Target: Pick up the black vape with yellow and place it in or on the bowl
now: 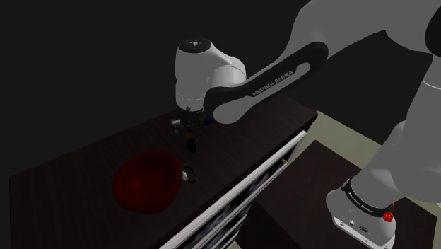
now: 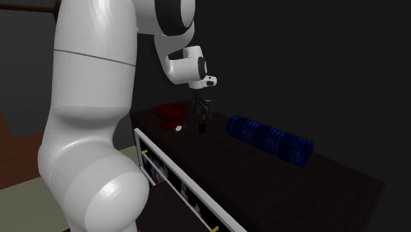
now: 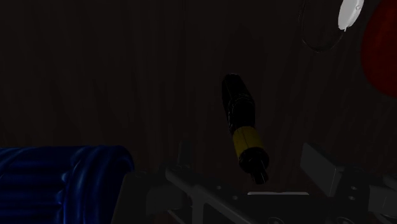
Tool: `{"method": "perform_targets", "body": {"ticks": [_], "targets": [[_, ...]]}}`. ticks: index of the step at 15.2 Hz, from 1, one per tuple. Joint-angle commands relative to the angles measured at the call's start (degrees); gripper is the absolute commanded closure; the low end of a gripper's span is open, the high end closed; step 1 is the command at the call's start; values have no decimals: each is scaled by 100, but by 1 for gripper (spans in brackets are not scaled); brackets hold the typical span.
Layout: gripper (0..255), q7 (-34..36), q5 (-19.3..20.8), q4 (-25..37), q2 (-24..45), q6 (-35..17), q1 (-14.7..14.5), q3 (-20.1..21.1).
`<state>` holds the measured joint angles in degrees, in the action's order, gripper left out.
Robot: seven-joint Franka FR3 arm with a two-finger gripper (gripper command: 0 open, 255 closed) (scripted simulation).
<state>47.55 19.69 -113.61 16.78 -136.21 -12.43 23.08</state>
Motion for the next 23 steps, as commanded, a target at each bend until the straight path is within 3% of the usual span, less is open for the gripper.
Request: {"method": "perform_targets", "body": {"ticks": [1,3,4,13,23], "targets": [[0,1,2,1,2,-2,-1,-1],[0,1,1,0,2,-1,0,0],[255,1,1,0,2,-1,0,0],[255,1,2,1,2,-2,0,0],[255,-294,-349,281,-400,619,80,121]]}}
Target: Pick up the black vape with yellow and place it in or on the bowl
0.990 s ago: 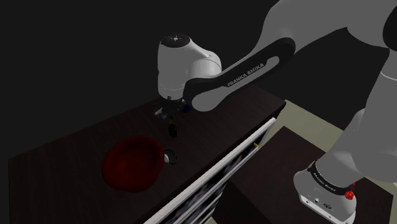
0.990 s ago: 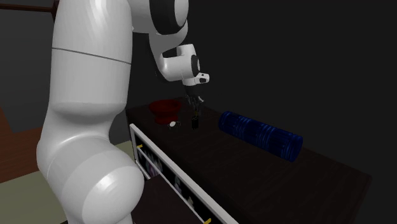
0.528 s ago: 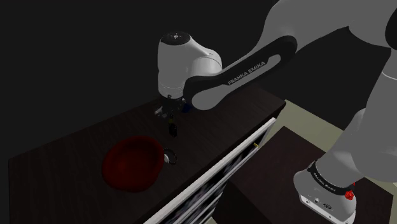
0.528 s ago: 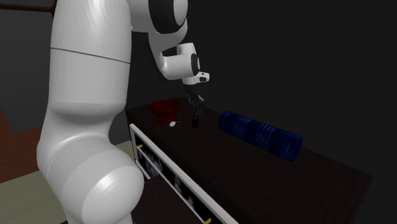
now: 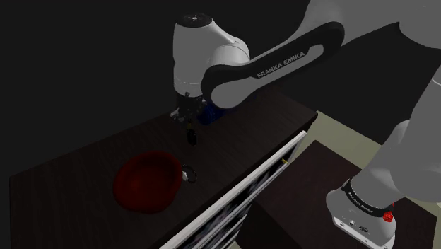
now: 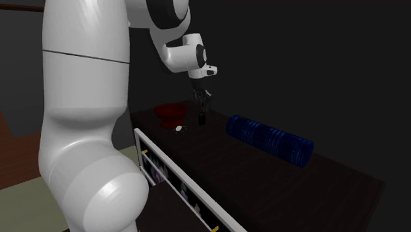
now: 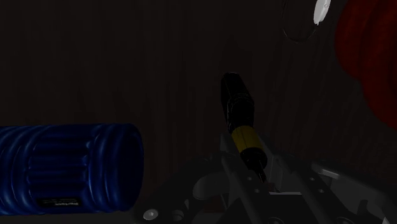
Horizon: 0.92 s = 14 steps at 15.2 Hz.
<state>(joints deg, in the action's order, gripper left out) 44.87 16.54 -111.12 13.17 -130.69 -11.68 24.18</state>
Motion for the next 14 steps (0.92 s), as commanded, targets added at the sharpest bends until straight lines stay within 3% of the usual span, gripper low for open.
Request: {"method": "perform_targets", "body": {"ticks": [1,14], "targets": [[255,-52,-64,68,-74,132,10,20],[255,-338,-373,652,-424,1008,50,93]]}}
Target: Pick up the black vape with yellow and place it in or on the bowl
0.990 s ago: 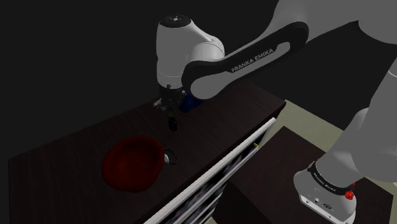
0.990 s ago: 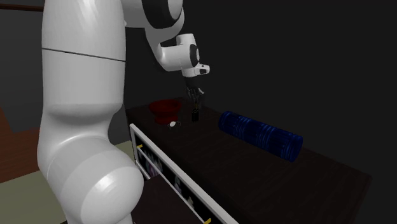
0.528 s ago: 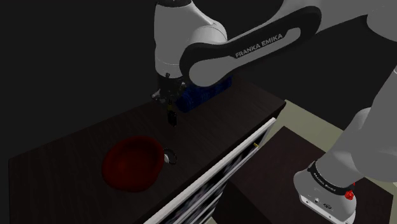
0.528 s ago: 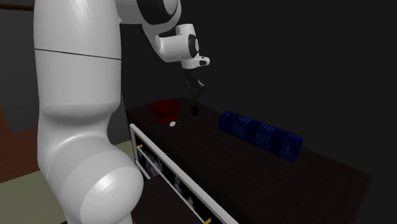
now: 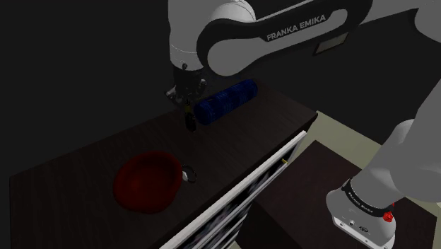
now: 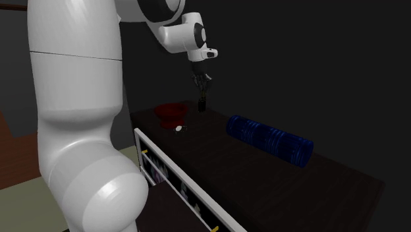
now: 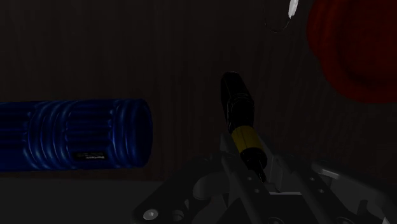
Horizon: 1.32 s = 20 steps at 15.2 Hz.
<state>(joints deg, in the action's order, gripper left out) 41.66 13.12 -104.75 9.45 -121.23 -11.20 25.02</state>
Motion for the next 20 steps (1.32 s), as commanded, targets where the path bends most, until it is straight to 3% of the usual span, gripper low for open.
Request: {"method": "perform_targets", "body": {"ticks": [1,9,20], "targets": [[255,-35,-48,70,-70,132,3,12],[255,-146,-145,507,-168,648,3,32],[255,1324,622,2311,1013,1674,-1221,450]]}}
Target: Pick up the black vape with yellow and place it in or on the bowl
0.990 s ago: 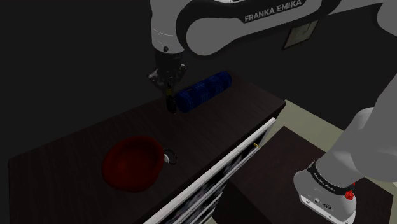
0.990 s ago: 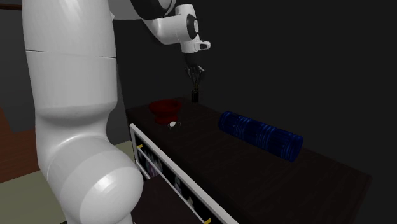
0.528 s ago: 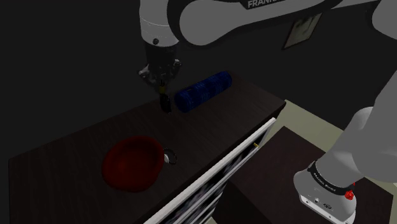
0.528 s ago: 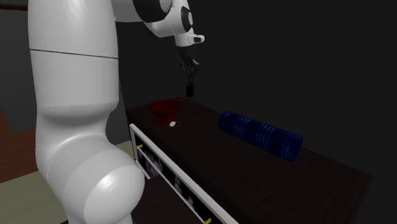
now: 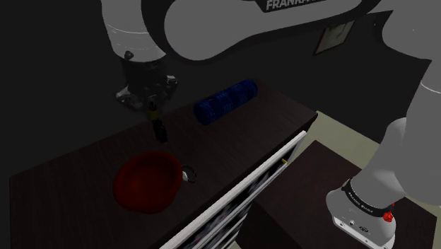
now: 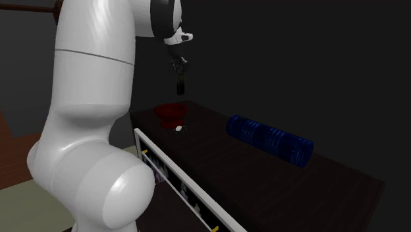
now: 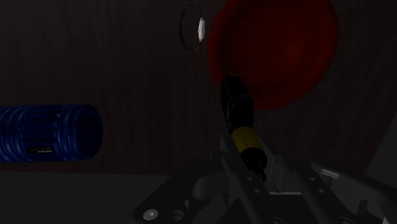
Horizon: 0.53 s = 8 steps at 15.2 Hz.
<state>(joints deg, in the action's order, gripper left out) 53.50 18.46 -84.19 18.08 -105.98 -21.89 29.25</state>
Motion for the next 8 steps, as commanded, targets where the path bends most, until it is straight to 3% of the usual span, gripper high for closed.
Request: {"method": "perform_targets", "body": {"ticks": [1,4,8], "targets": [[255,255,172,488,300,271,-295,46],[255,608,479,1457,905,762,-870,71],[255,673,469,1071,855,433,-801,59]]}}
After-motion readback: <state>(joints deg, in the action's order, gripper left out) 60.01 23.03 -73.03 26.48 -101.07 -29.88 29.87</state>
